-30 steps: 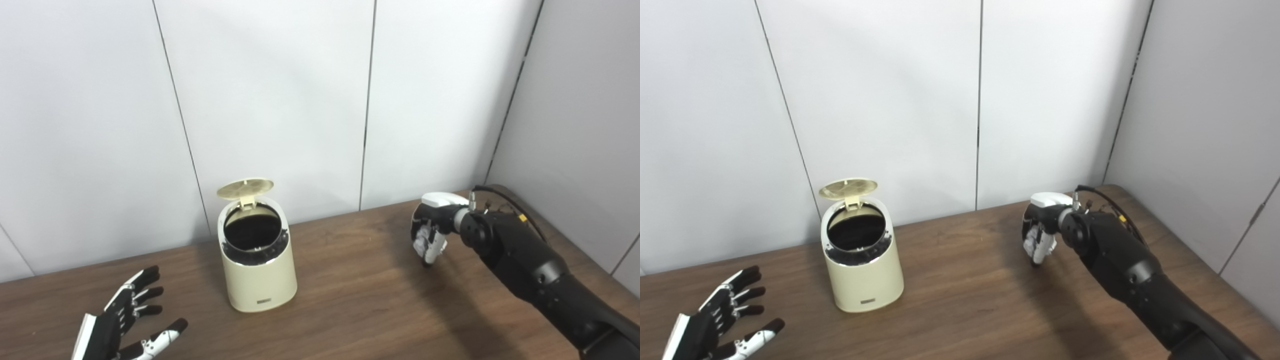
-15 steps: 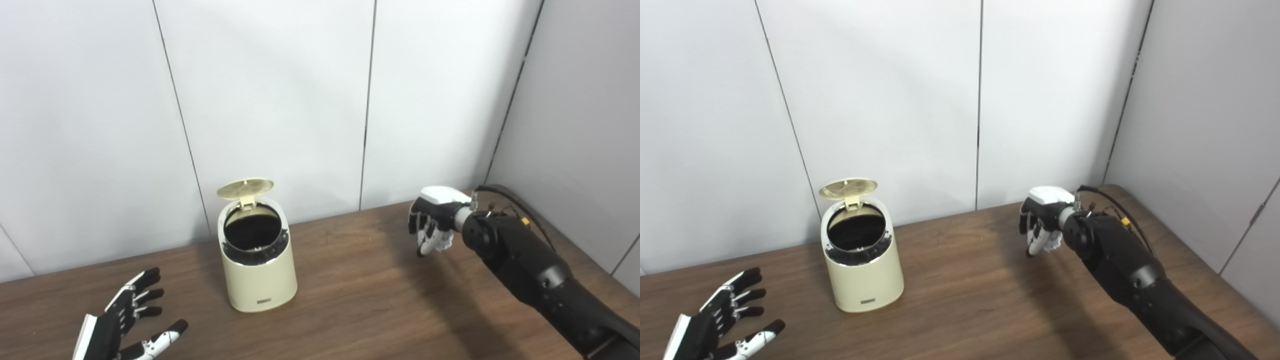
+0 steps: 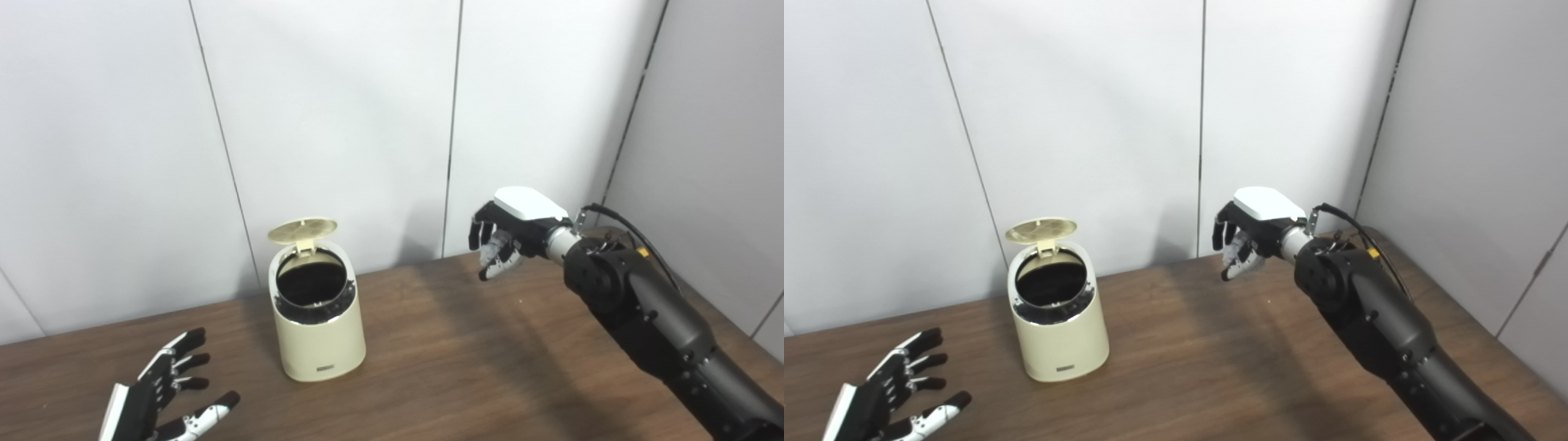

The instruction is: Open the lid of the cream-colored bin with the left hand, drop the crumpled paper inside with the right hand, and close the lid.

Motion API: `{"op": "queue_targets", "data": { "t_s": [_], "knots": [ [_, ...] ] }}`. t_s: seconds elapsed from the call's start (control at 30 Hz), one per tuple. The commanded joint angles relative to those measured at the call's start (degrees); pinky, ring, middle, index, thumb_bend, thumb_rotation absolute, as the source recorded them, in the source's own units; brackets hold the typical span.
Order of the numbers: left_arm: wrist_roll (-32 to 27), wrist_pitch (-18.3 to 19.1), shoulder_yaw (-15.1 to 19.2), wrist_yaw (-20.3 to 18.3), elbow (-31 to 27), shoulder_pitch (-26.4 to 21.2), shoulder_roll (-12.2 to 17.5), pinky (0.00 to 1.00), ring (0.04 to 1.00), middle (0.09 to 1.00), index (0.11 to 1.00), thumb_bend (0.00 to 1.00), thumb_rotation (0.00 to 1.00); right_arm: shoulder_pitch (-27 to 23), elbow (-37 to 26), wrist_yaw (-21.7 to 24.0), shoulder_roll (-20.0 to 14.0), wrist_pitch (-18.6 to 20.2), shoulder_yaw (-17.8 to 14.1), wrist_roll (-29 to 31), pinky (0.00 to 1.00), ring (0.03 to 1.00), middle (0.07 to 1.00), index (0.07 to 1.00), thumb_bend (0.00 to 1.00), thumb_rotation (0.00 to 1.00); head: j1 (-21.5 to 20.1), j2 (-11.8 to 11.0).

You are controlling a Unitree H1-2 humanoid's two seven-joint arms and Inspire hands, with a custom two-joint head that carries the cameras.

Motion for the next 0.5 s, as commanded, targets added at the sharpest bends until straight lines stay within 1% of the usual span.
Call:
{"op": "queue_targets", "data": {
  "t_s": [0.0, 0.07, 0.17, 0.27, 0.3, 0.33, 0.43, 0.47],
  "knots": [
    [0.2, -2.7, -0.1, 1.0, -0.3, -1.2, -0.3, 0.63, 0.776, 0.849, 0.872, 0.72, 0.09, -1.8, -2.5, -1.0, -0.8, -1.8, -1.3, 0.7, 0.42, 0.428, 0.507, 0.494, 0.5, 0.0, 0.9, 0.0],
    [0.4, -3.0, -0.2, 1.4, 0.1, -1.2, -0.8, 0.63, 0.776, 0.849, 0.873, 0.73, 0.09, -1.9, -3.5, -0.6, -0.4, -2.2, -1.0, 0.9, 0.42, 0.427, 0.507, 0.497, 0.5, 0.0, 2.0, -0.1],
    [1.5, -3.1, -0.7, 1.9, 0.4, -1.2, -1.2, 0.61, 0.765, 0.841, 0.868, 0.74, 0.12, -2.4, -5.2, 0.4, 0.3, -2.3, -0.4, 0.8, 0.41, 0.422, 0.507, 0.5, 0.5, 0.0, 3.9, -0.1],
    [2.2, -3.1, -1.1, 2.1, 0.5, -1.2, -1.5, 0.63, 0.767, 0.849, 0.874, 0.73, 0.14, -2.8, -7.3, 1.3, 1.1, -2.6, -0.3, 1.2, 0.38, 0.421, 0.505, 0.507, 0.5, 0.0, 5.4, -0.2],
    [2.3, -3.1, -1.3, 2.2, 0.5, -1.2, -1.6, 0.63, 0.768, 0.85, 0.875, 0.73, 0.14, -3.1, -7.9, 1.5, 1.3, -3.4, 0.0, 1.2, 0.38, 0.42, 0.504, 0.508, 0.5, 0.0, 5.9, -0.2],
    [2.4, -3.1, -1.4, 2.2, 0.6, -1.2, -1.7, 0.63, 0.772, 0.853, 0.879, 0.73, 0.15, -3.3, -8.4, 1.6, 1.5, -4.0, 0.1, 1.2, 0.39, 0.415, 0.496, 0.513, 0.5, 0.0, 6.0, -0.2],
    [2.3, -3.2, -1.7, 2.5, 0.6, -1.1, -2.2, 0.63, 0.779, 0.85, 0.877, 0.73, 0.14, -4.3, -10.6, 3.3, 2.8, -3.1, 0.5, 1.3, 0.41, 0.404, 0.49, 0.529, 0.5, 0.0, 7.3, -0.3],
    [2.4, -3.1, -1.8, 2.5, 0.6, -1.1, -2.3, 0.63, 0.78, 0.849, 0.876, 0.73, 0.14, -4.7, -11.2, 3.6, 3.4, -3.4, 0.7, 1.6, 0.42, 0.403, 0.49, 0.53, 0.5, 0.0, 7.5, -0.3]
  ]
}}
